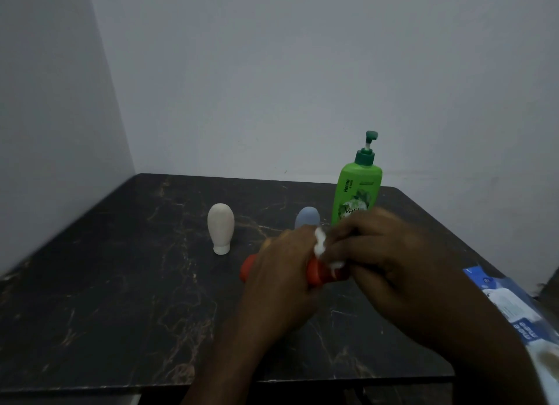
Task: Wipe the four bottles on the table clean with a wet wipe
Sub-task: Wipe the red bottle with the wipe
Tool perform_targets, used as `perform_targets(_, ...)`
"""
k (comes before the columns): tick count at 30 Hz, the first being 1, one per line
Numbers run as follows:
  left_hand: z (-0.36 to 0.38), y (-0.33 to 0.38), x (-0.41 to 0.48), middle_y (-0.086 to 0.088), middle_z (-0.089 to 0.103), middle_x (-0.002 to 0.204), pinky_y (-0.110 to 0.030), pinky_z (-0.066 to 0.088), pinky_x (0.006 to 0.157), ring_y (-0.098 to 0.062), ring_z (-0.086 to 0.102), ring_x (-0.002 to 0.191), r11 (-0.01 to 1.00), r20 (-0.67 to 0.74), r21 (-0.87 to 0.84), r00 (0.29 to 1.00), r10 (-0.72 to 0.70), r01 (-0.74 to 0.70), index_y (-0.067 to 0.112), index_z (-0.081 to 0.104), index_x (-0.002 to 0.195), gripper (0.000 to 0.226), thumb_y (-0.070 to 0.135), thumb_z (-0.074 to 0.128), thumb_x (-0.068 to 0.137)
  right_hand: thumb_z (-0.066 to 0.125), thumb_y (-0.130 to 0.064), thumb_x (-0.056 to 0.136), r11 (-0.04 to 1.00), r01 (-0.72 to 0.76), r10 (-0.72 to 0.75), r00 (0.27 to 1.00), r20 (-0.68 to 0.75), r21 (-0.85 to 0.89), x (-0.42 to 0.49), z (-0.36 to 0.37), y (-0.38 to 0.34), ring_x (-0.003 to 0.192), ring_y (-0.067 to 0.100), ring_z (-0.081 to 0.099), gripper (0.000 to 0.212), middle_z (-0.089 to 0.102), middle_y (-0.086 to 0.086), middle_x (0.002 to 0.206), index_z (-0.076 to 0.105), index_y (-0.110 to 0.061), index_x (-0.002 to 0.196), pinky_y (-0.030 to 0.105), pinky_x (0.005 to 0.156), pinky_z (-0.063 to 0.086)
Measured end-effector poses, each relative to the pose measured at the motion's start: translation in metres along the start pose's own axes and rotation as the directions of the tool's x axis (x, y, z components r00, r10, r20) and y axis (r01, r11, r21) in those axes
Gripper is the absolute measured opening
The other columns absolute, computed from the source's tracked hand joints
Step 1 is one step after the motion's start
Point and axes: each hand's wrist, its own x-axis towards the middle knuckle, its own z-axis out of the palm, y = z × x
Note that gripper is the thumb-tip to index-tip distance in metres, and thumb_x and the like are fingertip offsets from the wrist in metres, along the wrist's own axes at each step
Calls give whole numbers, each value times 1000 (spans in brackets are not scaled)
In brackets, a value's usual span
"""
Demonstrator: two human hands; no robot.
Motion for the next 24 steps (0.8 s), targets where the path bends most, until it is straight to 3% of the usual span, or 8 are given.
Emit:
perform_targets(2,3,0,4,8,67,102,-30,46,87,-4,55,92,999,5,39,1000,-2,2,39,43,110,37,39,60,77,52,-25,85,998,63,-64,997,52,19,-1,-2,-8,91,7,62,27,67,-16,100,78,-30,89,24,72,54)
perform_targets(4,4,-4,5,4,69,102,-28,39,86,-1,50,90,996,-33,86,999,7,-4,36,47,111,39,51,50,74,52,-27,86,996,78,-80,995,55,34,0,-4,-8,92,1,62,27,69,-18,100,78,-32,89,19,76,52)
perform_targets(6,3,-5,3,7,67,108,-27,38,91,0,50,95,1000,-25,25,1000,2,-2,39,48,116,37,44,56,80,52,-27,88,998,41,-41,999,10,48,1,-1,-3,94,-1,61,28,70,-18,103,79,-32,94,13,80,49)
perform_targets(10,1,-7,-1,14,64,116,-30,44,97,0,54,105,998,-32,-60,999,7,-9,46,45,121,57,20,76,80,48,-30,89,995,-67,71,996,-62,75,3,7,9,95,0,60,33,70,-13,102,79,-27,100,5,82,45)
perform_targets(13,2,-8,-1,17,62,114,-33,51,92,-3,58,104,997,-27,-78,1000,0,-2,47,48,121,55,23,75,79,47,-33,92,977,-159,178,976,-129,142,3,10,19,90,0,64,30,72,-13,97,76,-30,102,17,81,50)
perform_targets(17,-5,-5,3,25,58,105,-15,50,83,6,57,102,983,-130,-180,991,10,-34,42,52,117,53,15,76,78,55,-23,94,934,-217,259,958,-122,282,-2,10,26,88,2,70,24,75,-14,95,77,-24,102,36,78,58)
perform_targets(20,-8,-6,6,22,62,103,-26,54,79,0,62,95,963,-229,-266,973,-15,-47,34,58,113,45,11,71,77,57,-27,92,868,-228,301,948,-101,440,0,9,15,93,2,71,26,76,-14,100,77,-23,109,33,83,59)
perform_targets(24,-1,-5,7,12,64,97,-40,55,74,-10,64,88,933,-311,-357,948,-69,-49,28,59,109,40,3,73,81,65,-17,94,789,-252,388,911,-137,560,9,19,-2,93,1,72,22,76,-18,98,76,-32,106,31,85,60)
